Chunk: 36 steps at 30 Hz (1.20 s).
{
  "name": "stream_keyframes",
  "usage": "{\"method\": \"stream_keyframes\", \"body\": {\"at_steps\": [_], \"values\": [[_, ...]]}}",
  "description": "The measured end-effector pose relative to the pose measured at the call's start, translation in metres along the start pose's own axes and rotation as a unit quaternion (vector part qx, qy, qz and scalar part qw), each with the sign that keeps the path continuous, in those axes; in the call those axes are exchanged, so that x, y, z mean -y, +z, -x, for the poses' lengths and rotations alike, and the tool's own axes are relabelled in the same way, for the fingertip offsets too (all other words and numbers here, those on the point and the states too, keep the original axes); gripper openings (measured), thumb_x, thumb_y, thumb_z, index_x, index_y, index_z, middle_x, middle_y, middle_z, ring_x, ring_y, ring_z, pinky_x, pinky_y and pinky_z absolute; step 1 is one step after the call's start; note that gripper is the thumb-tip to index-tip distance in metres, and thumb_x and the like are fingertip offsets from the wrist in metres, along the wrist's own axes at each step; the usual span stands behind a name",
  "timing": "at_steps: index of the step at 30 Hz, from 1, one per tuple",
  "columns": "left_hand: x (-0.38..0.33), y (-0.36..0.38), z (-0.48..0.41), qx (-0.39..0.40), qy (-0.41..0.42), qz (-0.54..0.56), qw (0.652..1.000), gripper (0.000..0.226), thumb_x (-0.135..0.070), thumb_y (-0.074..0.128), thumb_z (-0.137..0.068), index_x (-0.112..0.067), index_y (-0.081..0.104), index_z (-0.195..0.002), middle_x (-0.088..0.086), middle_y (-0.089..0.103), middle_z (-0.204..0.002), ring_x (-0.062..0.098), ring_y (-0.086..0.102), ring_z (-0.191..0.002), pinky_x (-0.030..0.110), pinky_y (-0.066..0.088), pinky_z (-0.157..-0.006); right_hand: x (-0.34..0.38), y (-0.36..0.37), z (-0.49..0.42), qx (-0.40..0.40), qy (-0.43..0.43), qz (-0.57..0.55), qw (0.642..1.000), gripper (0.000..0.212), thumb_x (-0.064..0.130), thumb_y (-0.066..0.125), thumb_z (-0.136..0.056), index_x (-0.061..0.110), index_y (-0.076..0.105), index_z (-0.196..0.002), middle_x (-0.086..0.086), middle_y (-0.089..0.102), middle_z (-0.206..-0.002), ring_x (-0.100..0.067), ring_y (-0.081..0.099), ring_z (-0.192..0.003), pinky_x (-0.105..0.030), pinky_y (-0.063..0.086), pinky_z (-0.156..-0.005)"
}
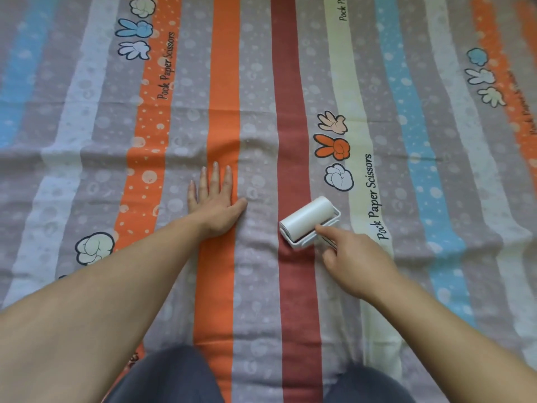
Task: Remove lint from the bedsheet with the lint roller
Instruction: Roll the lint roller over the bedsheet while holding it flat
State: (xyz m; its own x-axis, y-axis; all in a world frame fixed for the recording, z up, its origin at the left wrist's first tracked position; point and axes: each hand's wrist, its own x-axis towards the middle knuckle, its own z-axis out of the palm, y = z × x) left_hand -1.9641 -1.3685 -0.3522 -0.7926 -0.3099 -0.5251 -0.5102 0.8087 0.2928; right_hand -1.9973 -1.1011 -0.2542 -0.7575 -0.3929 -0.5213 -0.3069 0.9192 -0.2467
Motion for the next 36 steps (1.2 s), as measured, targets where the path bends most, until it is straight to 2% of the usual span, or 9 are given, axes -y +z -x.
{"method": "stream_keyframes", "body": {"at_steps": [6, 10, 13, 16, 18, 21, 25, 31, 36], "values": [[0.0, 0.004, 0.016, -0.007, 0.009, -0.018, 1.0, 0.085, -0.063, 0.029, -0.101, -0.028, -0.025, -0.156, 0.001, -0.035, -0.163, 0.019, -0.035, -0.148, 0.047, -0.02, -0.121, -0.035, -0.018, 0.032, 0.055, 0.033, -0.013, 0.998, 0.049, 0.028, 0.049, -0.089, 0.048, 0.051, -0.134, 0.012, 0.063, -0.125, -0.012, 0.062, -0.105, -0.026, 0.048, -0.079], [0.005, 0.011, 0.033, -0.015, 0.047, -0.036, 0.998, 0.084, -0.062, 0.029, -0.101, -0.027, -0.023, -0.157, 0.005, -0.033, -0.163, 0.02, -0.034, -0.149, 0.049, -0.019, -0.121, -0.049, -0.052, 0.036, 0.084, 0.04, -0.132, 0.987, 0.042, 0.022, 0.056, -0.091, 0.055, 0.061, -0.116, 0.011, 0.062, -0.069, -0.006, 0.049, -0.05, -0.019, 0.041, -0.051], [0.015, 0.004, 0.033, -0.032, 0.065, -0.041, 0.997, 0.085, -0.064, 0.032, -0.1, -0.03, -0.018, -0.159, 0.003, -0.029, -0.165, 0.019, -0.029, -0.151, 0.049, -0.015, -0.123, -0.024, -0.077, 0.029, 0.044, 0.015, -0.177, 0.983, 0.039, 0.022, 0.057, -0.093, 0.056, 0.062, -0.111, 0.006, 0.06, -0.062, -0.007, 0.041, -0.043, -0.022, 0.038, -0.049], [0.029, -0.009, 0.019, -0.075, 0.046, -0.046, 0.995, 0.086, -0.064, 0.036, -0.098, -0.027, -0.01, -0.161, 0.005, -0.024, -0.167, 0.021, -0.025, -0.153, 0.05, -0.012, -0.123, 0.029, -0.073, -0.005, -0.029, -0.025, -0.143, 0.989, 0.04, 0.023, 0.053, -0.093, 0.052, 0.057, -0.121, 0.017, 0.064, -0.084, 0.001, 0.059, -0.061, -0.018, 0.042, -0.056], [0.042, -0.017, 0.007, -0.099, 0.028, -0.062, 0.993, 0.085, -0.065, 0.034, -0.097, -0.027, -0.005, -0.162, 0.005, -0.022, -0.167, 0.023, -0.025, -0.153, 0.051, -0.011, -0.124, 0.069, -0.059, -0.038, -0.06, -0.051, -0.112, 0.991, 0.044, 0.027, 0.049, -0.094, 0.046, 0.052, -0.133, 0.014, 0.065, -0.115, -0.008, 0.064, -0.092, -0.023, 0.045, -0.071], [0.064, -0.025, -0.006, -0.109, 0.018, -0.073, 0.991, 0.083, -0.068, 0.028, -0.097, -0.027, -0.005, -0.162, 0.004, -0.021, -0.168, 0.022, -0.022, -0.154, 0.05, -0.011, -0.123, 0.119, -0.035, -0.091, -0.076, -0.058, -0.077, 0.992, 0.051, 0.026, 0.043, -0.094, 0.044, 0.042, -0.141, 0.004, 0.058, -0.134, -0.024, 0.059, -0.108, -0.036, 0.051, -0.086], [0.079, -0.024, -0.014, -0.102, 0.041, -0.066, 0.992, 0.084, -0.069, 0.024, -0.096, -0.028, -0.011, -0.161, -0.001, -0.025, -0.167, 0.019, -0.025, -0.153, 0.049, -0.014, -0.122, 0.151, -0.005, -0.128, -0.089, -0.02, -0.062, 0.994, 0.049, 0.029, 0.041, -0.096, 0.045, 0.038, -0.142, -0.007, 0.062, -0.126, -0.035, 0.056, -0.112, -0.043, 0.049, -0.088], [0.083, -0.028, -0.012, -0.075, 0.053, -0.053, 0.994, 0.083, -0.066, 0.025, -0.099, -0.024, -0.013, -0.161, -0.002, -0.029, -0.165, 0.017, -0.033, -0.149, 0.046, -0.02, -0.12, 0.136, 0.001, -0.114, -0.081, 0.024, -0.129, 0.988, 0.051, 0.027, 0.046, -0.092, 0.051, 0.043, -0.137, 0.001, 0.069, -0.102, -0.025, 0.061, -0.092, -0.041, 0.052, -0.08], [0.078, -0.039, -0.009, -0.04, 0.037, -0.075, 0.996, 0.086, -0.068, 0.015, -0.094, -0.022, -0.012, -0.161, -0.001, -0.029, -0.165, 0.018, -0.034, -0.148, 0.046, -0.021, -0.12, 0.12, 0.0, -0.088, -0.039, 0.042, -0.095, 0.994, 0.053, 0.028, 0.045, -0.093, 0.05, 0.037, -0.141, -0.002, 0.066, -0.106, -0.027, 0.059, -0.098, -0.041, 0.051, -0.079]]}}
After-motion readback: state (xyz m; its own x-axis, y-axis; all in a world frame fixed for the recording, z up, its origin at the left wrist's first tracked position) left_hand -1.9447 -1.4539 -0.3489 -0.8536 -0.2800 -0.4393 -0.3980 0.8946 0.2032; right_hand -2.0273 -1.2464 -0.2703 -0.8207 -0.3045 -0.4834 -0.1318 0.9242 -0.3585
